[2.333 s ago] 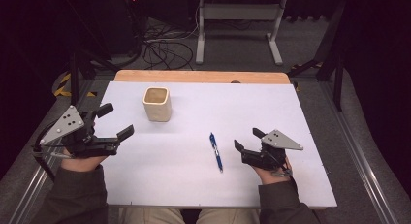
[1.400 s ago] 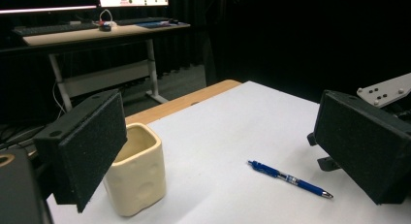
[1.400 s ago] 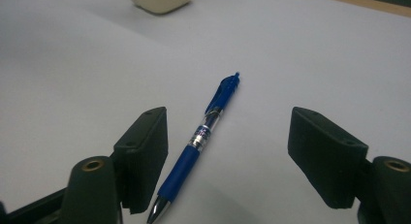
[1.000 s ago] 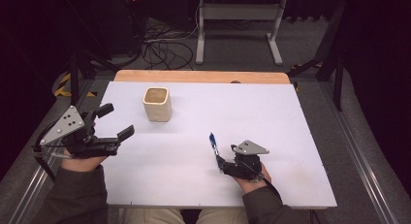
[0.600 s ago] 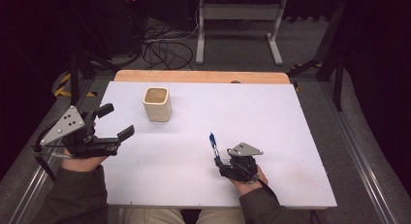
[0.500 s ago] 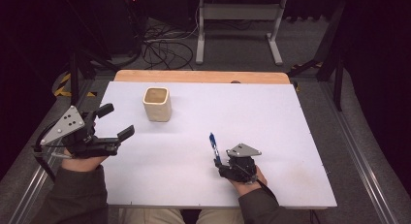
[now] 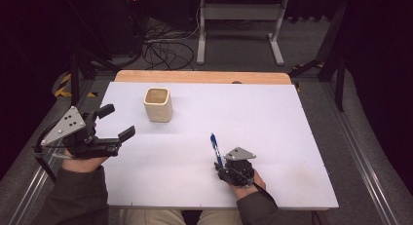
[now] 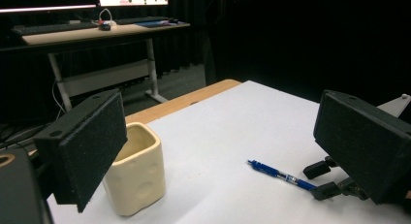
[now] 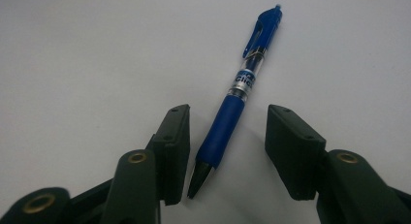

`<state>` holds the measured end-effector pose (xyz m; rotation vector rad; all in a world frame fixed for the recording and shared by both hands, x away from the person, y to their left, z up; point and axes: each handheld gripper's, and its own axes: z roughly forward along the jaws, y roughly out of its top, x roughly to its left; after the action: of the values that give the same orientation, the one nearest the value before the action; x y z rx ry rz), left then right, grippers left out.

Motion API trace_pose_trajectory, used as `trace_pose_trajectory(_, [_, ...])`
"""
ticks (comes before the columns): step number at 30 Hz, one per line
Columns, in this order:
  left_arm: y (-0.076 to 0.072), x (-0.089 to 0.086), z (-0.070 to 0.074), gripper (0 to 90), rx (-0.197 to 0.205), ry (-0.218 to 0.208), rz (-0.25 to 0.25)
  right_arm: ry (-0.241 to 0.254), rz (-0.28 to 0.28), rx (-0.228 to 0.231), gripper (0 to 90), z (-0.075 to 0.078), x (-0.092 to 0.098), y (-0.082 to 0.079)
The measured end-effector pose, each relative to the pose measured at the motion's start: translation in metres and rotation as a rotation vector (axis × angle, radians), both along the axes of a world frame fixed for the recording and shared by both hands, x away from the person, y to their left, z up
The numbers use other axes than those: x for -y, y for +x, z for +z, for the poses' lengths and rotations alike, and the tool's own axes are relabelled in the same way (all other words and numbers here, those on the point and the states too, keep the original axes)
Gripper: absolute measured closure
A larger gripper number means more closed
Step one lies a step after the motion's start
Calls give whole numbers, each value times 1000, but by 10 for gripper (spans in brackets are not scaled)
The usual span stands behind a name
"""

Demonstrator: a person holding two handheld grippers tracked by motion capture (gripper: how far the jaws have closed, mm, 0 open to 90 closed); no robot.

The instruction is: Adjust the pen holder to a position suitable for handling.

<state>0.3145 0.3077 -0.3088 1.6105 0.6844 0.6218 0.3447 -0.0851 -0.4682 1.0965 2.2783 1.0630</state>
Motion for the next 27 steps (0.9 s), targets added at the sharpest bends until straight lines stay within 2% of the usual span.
trace_pose_trajectory(12, [0, 0, 0, 61, -2, 0, 4, 6, -13, -7, 629, 0, 0, -3])
trace_pose_trajectory(16, [0, 0, 0, 63, 2, 4, 3, 9, -20, -11, 694, 0, 1, -4])
trace_pose_trajectory(27, [0, 3, 0, 66, 0, 12, 0, 10, -31, -17, 805, 1, 1, -4])
